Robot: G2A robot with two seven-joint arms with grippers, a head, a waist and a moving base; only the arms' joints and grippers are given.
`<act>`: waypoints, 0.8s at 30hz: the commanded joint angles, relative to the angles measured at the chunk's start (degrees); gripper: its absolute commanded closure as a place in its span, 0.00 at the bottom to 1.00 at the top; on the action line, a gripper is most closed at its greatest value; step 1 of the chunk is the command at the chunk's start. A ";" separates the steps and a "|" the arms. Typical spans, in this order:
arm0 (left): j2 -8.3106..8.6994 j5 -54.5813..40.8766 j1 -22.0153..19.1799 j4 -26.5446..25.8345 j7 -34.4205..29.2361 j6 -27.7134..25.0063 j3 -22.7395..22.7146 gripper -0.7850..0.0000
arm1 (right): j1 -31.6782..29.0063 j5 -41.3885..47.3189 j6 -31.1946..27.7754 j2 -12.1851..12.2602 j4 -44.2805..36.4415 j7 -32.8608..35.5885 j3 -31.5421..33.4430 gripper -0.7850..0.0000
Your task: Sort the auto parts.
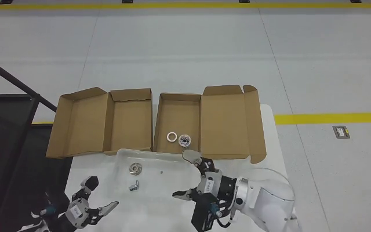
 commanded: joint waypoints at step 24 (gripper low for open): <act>2.91 23.60 -11.44 -11.18 -29.48 -0.96 14.04 0.00 | -16.29 -15.38 7.06 5.80 -5.11 -24.58 10.71 0.00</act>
